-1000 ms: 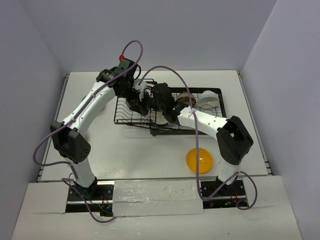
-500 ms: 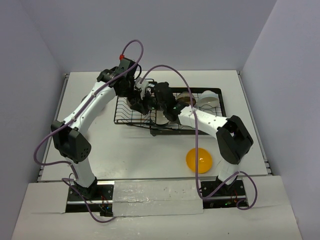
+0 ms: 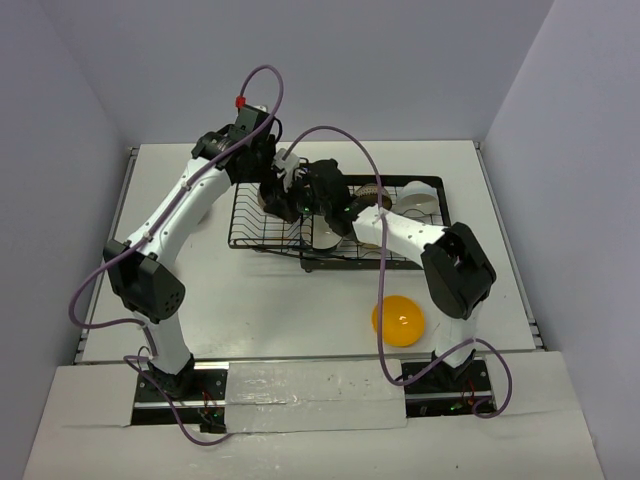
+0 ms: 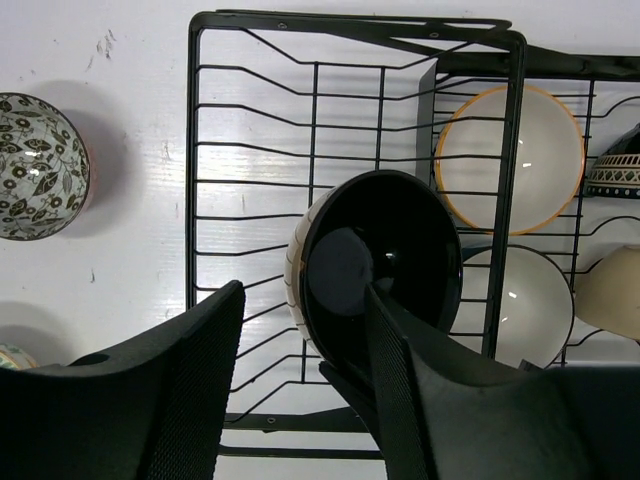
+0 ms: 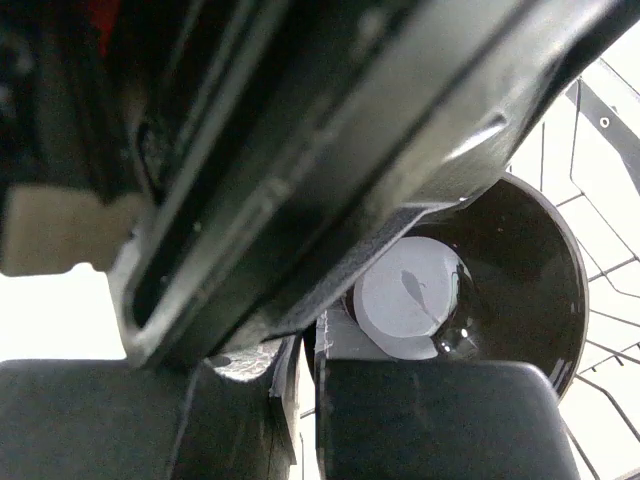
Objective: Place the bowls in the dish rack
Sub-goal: Pass from the left arm to the right
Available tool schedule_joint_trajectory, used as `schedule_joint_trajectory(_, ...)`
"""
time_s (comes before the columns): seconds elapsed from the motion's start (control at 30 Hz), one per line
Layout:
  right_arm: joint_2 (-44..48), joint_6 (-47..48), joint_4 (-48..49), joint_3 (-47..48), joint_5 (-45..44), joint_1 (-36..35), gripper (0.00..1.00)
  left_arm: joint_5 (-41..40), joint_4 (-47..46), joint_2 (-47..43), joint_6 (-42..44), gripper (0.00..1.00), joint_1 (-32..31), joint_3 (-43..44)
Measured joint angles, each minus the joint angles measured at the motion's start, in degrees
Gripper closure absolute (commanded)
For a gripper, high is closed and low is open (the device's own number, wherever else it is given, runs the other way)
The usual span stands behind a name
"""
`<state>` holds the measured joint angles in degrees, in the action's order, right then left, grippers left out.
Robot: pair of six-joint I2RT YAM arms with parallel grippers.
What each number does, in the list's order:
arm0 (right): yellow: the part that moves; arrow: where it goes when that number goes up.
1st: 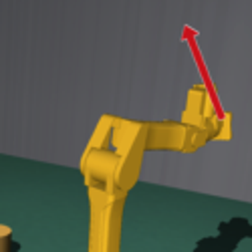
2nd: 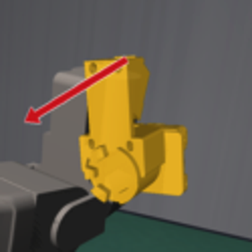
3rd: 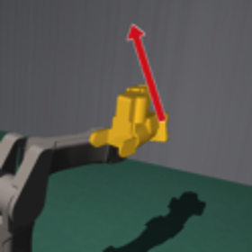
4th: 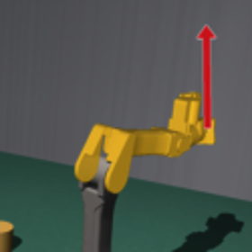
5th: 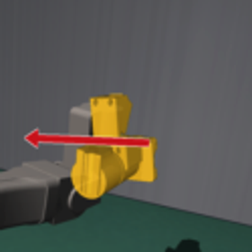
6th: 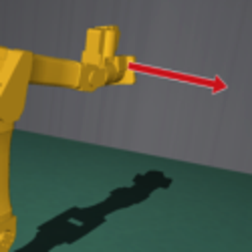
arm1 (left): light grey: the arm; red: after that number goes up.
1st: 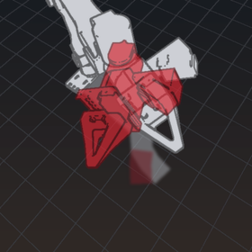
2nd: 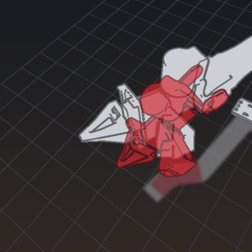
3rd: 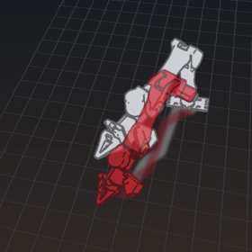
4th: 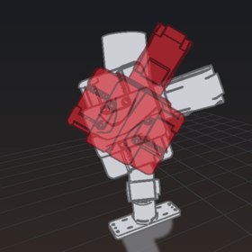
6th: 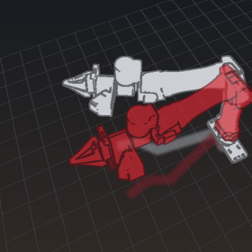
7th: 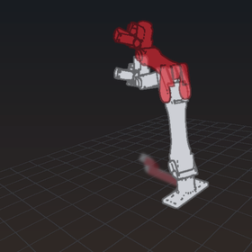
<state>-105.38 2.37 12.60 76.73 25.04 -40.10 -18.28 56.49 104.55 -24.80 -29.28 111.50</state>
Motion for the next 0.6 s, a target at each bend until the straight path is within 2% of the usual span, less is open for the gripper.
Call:
schedule_joint_trajectory(0.27, -0.3, -4.9, 2.4, 0.0, 2.0, 1.4, 1.0, -1.1, -4.4, -1.1, -1.0, 0.41, -0.1, -1.9)
schedule_joint_trajectory(0.6, -4.5, -20.2, 9.8, 2.2, 3.0, 3.8, 1.0, -7.6, -14.1, -13.9, -1.5, 0.39, -0.5, -17.5)
